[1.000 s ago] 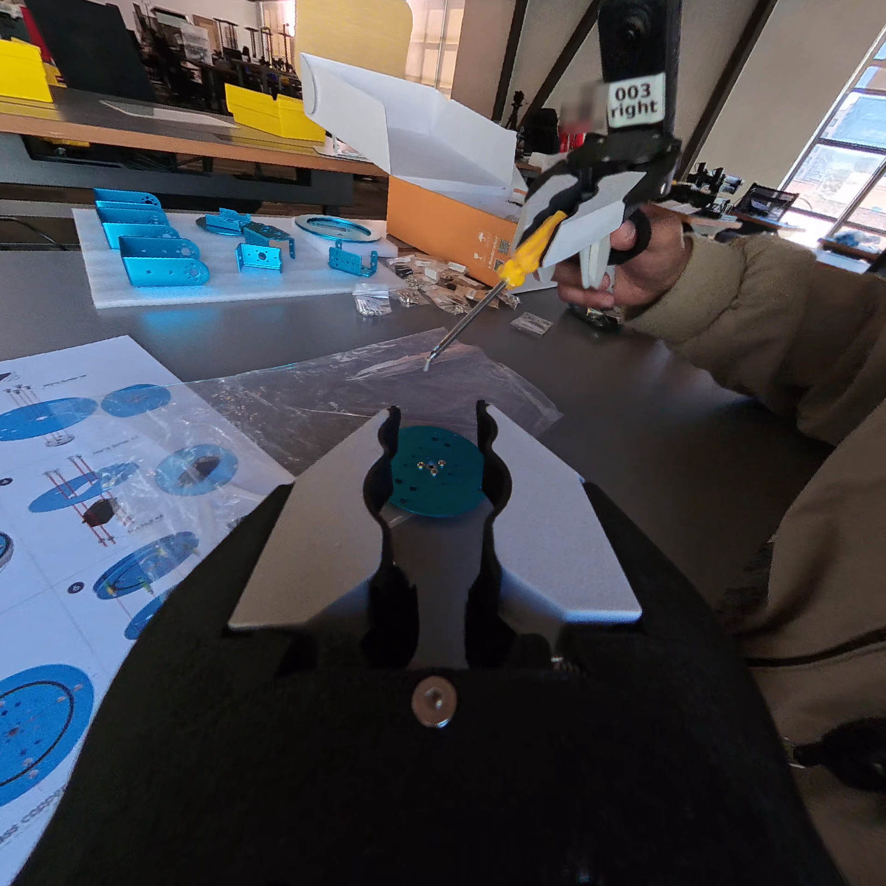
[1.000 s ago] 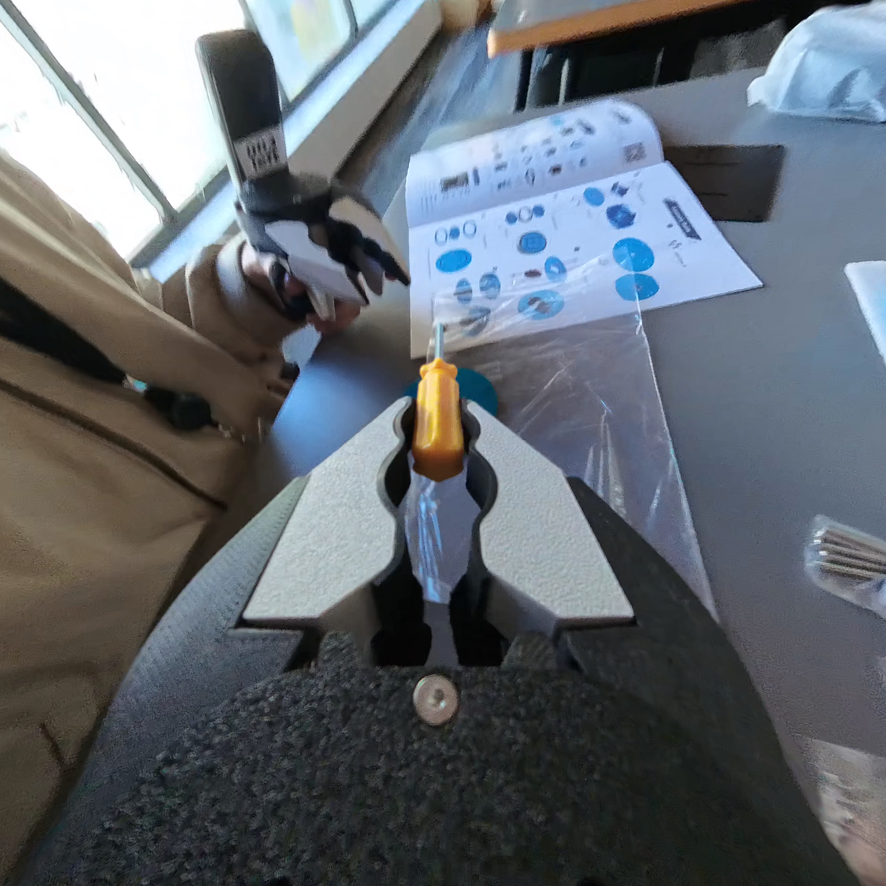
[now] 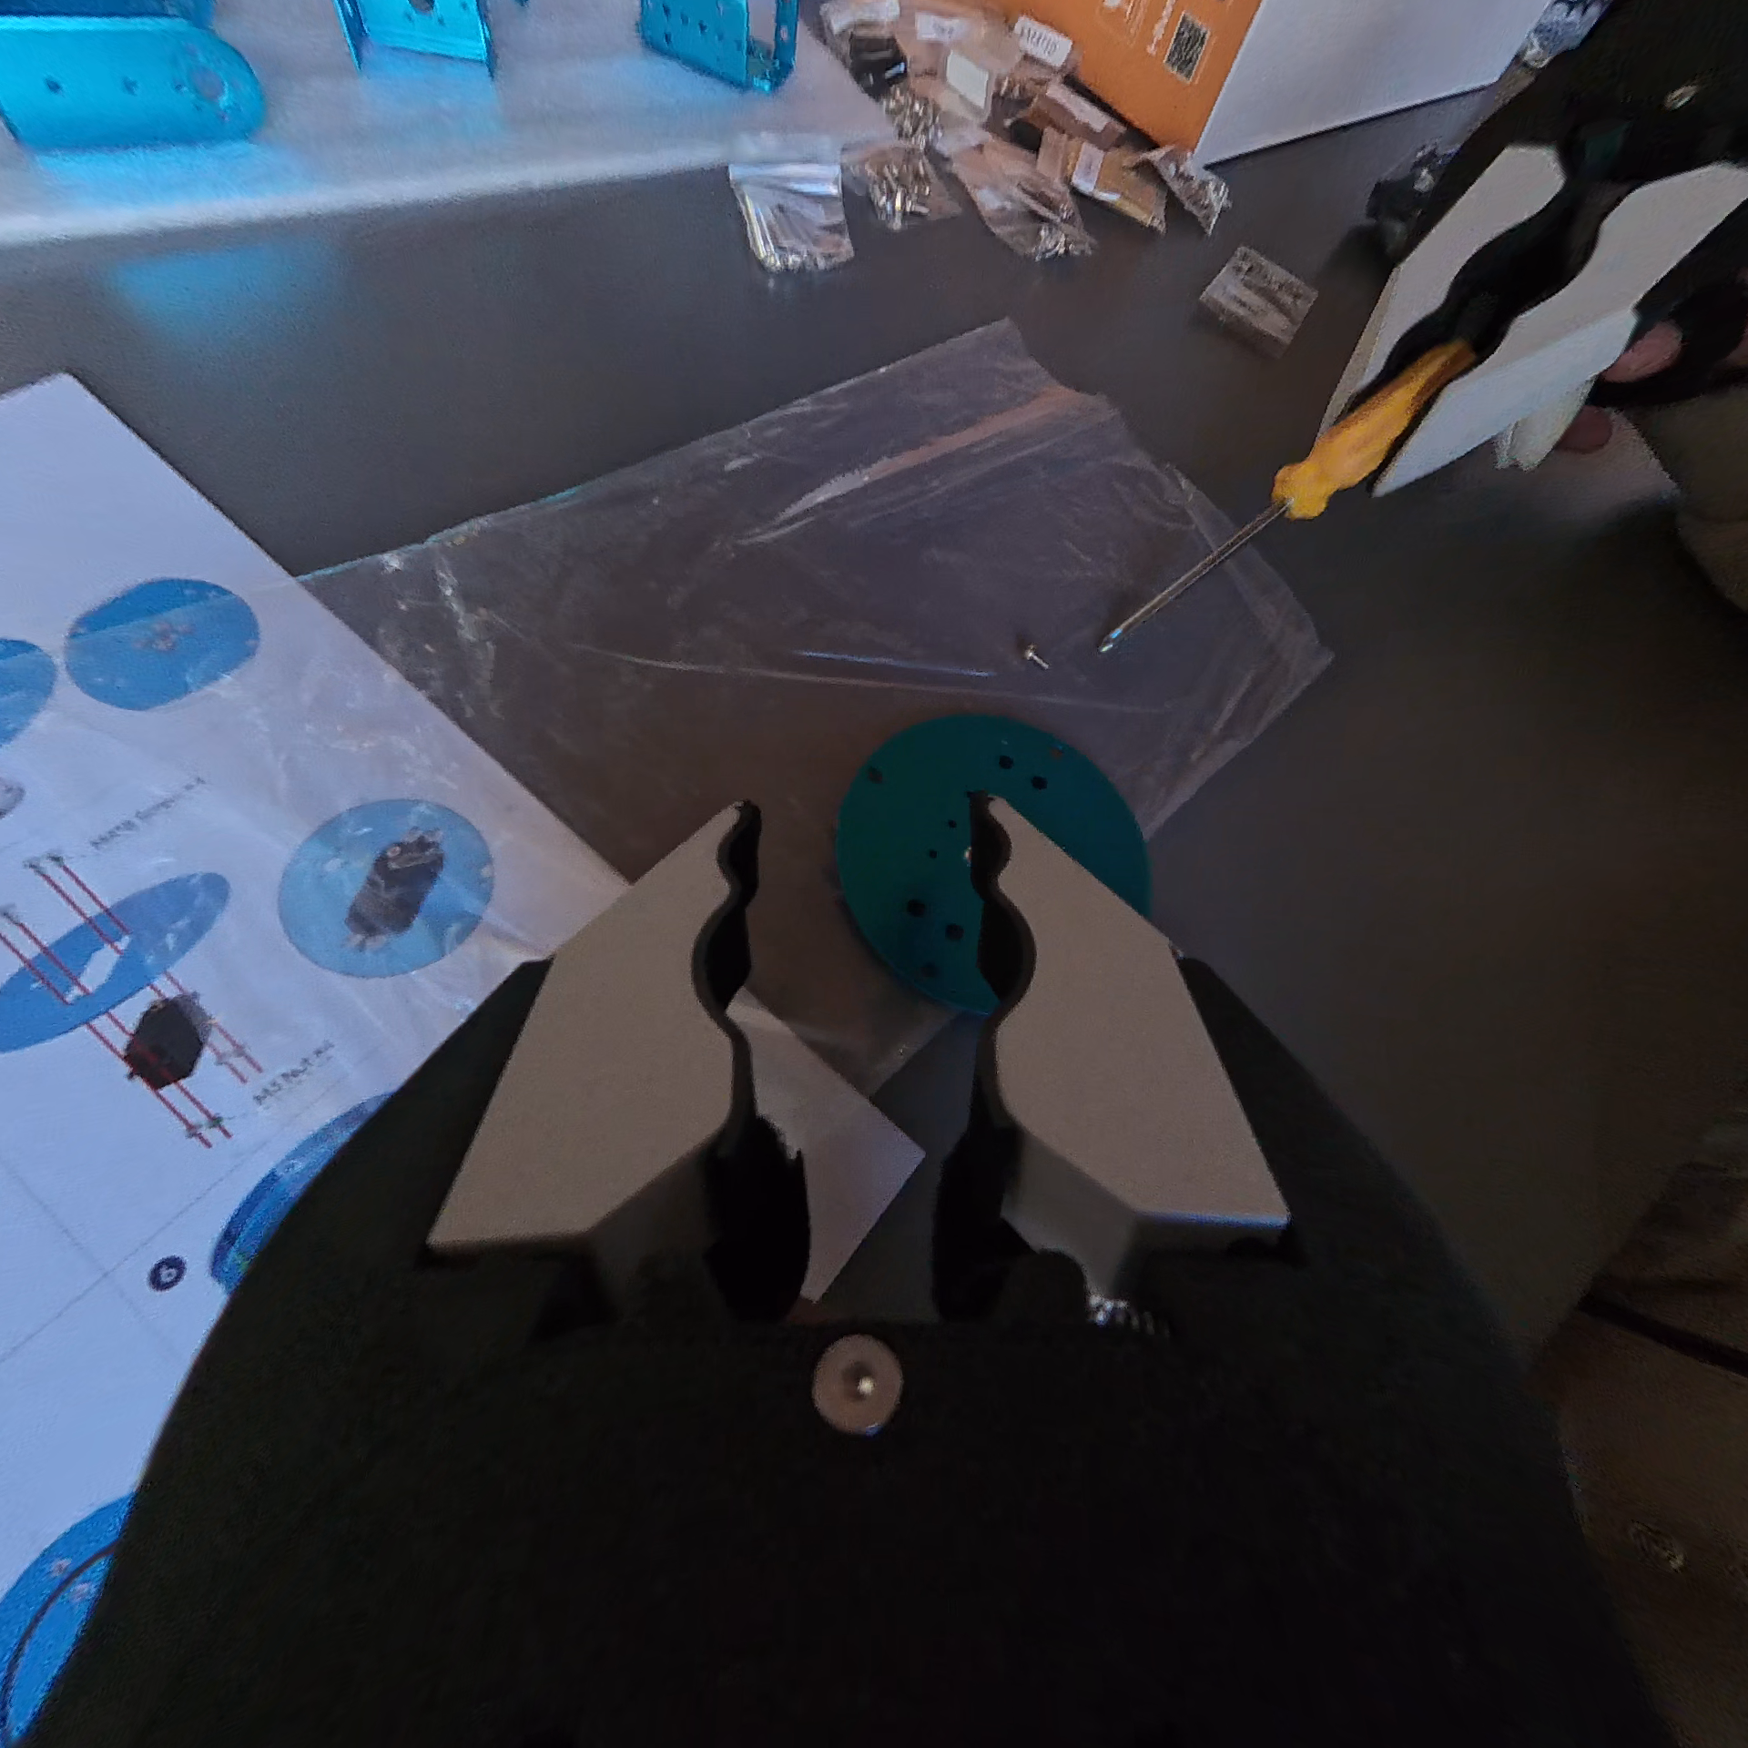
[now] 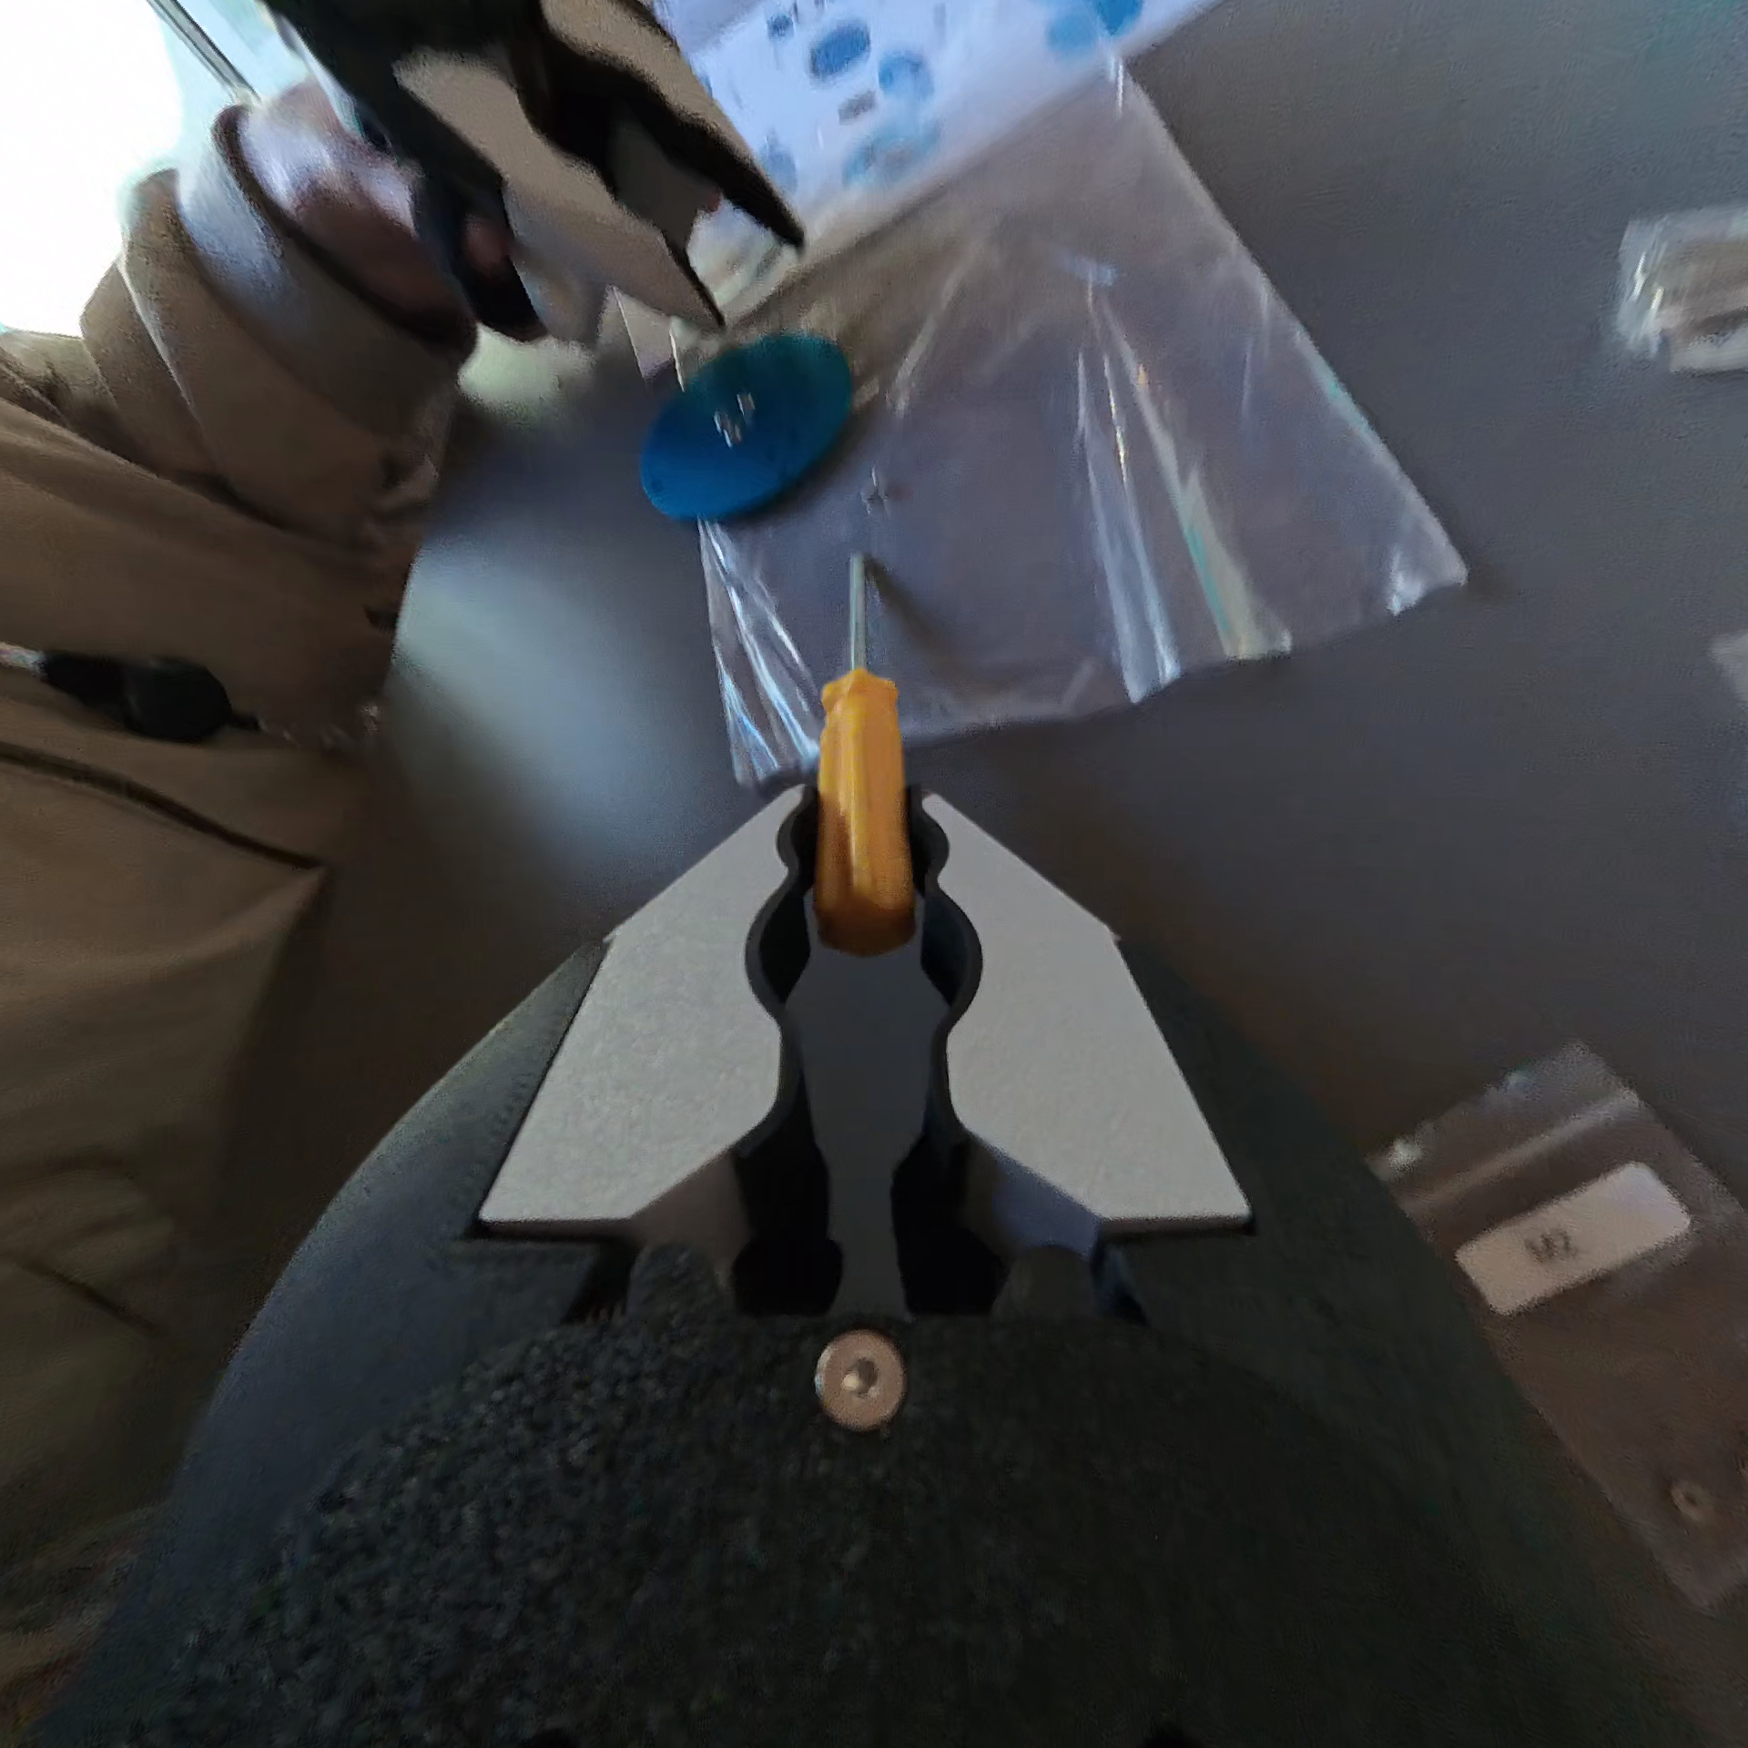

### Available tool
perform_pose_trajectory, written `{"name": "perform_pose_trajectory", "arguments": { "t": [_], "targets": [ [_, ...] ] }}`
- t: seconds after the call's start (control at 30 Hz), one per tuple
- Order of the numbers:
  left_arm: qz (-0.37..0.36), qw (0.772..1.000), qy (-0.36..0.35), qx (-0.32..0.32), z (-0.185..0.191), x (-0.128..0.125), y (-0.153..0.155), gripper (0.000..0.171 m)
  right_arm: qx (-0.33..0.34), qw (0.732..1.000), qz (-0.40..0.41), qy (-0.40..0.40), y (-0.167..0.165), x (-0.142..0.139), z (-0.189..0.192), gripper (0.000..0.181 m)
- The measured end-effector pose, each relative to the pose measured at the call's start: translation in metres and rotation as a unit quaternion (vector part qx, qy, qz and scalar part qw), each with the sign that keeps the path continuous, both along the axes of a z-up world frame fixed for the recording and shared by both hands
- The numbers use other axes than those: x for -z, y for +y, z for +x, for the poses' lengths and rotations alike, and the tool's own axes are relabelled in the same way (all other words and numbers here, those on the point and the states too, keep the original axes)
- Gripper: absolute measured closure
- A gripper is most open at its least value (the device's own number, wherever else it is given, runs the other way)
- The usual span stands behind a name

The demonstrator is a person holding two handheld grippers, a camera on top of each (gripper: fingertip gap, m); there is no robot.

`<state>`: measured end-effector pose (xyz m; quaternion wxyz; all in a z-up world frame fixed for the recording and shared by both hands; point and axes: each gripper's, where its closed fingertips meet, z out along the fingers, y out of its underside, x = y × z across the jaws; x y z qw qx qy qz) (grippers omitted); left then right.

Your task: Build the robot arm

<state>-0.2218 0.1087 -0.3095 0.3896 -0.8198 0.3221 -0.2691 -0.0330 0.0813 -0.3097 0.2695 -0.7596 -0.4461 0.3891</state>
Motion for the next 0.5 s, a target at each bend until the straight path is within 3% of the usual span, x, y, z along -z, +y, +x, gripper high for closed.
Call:
{"name": "perform_pose_trajectory", "arguments": {
  "t": [0.2,0.33,0.5],
  "targets": [
    [0.07,0.997,-0.031,0.001,-0.003,-0.018,-0.009,0.132,-0.007,0.999,-0.015,-0.046,-0.002,0.021,0.009,0.157],
    [0.094,0.993,-0.066,-0.016,-0.007,-0.03,-0.027,0.137,-0.009,0.998,0.017,-0.059,0.001,0.018,0.011,0.15],
    [0.119,0.987,-0.106,-0.037,-0.019,-0.042,-0.066,0.137,0.039,0.989,0.134,-0.045,0.022,-0.014,0.012,0.125]
  ]
}}
